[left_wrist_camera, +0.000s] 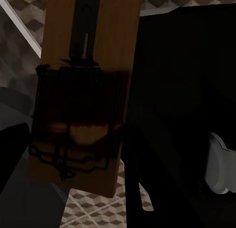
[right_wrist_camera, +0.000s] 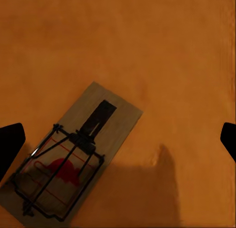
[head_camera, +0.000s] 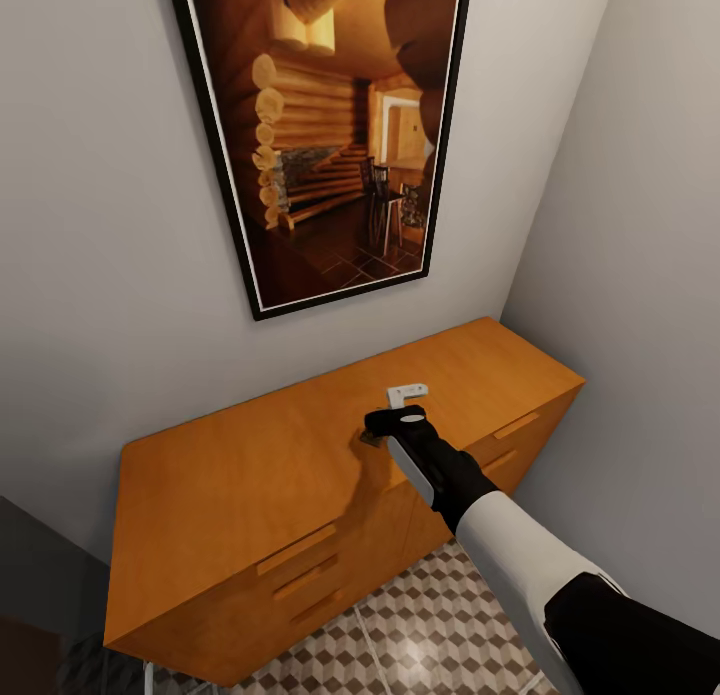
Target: Take the four mousetraps from the cabinet in the bathroom and place them on the bathroom floor. Make sure all four end up on the same floor surface, and ensure that at least two of them are either under or directly next to the same bathroom sink.
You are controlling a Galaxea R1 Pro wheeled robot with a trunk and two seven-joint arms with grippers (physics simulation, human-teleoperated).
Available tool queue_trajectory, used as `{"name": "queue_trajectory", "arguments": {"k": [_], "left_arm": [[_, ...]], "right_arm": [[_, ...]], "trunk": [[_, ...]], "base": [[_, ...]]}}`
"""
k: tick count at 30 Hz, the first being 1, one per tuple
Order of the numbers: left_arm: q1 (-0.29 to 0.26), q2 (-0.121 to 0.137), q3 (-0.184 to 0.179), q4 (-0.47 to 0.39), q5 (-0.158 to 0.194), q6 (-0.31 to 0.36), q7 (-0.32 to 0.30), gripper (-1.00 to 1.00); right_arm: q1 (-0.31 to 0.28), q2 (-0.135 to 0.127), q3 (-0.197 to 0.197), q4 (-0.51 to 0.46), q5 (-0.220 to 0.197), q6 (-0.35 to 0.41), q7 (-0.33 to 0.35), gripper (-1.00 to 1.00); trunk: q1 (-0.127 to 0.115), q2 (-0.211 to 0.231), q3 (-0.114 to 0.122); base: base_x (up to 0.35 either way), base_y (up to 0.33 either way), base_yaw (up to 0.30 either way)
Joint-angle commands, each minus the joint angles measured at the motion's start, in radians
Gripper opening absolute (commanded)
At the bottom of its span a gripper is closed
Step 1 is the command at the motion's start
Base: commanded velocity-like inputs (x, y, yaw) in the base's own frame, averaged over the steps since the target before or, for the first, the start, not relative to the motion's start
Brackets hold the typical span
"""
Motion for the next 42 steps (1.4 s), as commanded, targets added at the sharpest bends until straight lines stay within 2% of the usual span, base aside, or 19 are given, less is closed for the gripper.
{"name": "queue_trajectory", "arguments": {"k": [1, 25, 31, 42], "left_arm": [[-0.001, -0.001, -0.008, 0.004, 0.009, -0.006, -0.004, -1.00], [-0.001, -0.001, -0.008, 0.004, 0.009, -0.006, -0.004, -1.00], [-0.001, -0.001, -0.008, 0.004, 0.009, -0.006, -0.004, -1.00], [-0.001, -0.001, -0.008, 0.004, 0.009, -0.006, -0.004, -1.00]], "right_arm": [[-0.001, 0.000, 0.003, -0.001, -0.009, 0.004, -0.018, 1.00], [-0.001, 0.000, 0.004, -0.003, -0.013, 0.083, -0.022, 1.00], [-0.001, 0.000, 0.004, -0.007, -0.014, 0.097, 0.037, 1.00], [-0.001, 0.000, 0.004, -0.013, -0.014, 0.097, 0.070, 1.00]], "trunk": [[0.001, -0.002, -0.002], [0.001, -0.002, -0.002], [0.001, -0.002, -0.002], [0.001, -0.002, -0.002]], "base": [[0.000, 0.000, 0.000], [0.000, 0.000, 0.000], [0.000, 0.000, 0.000], [0.000, 0.000, 0.000]]}}
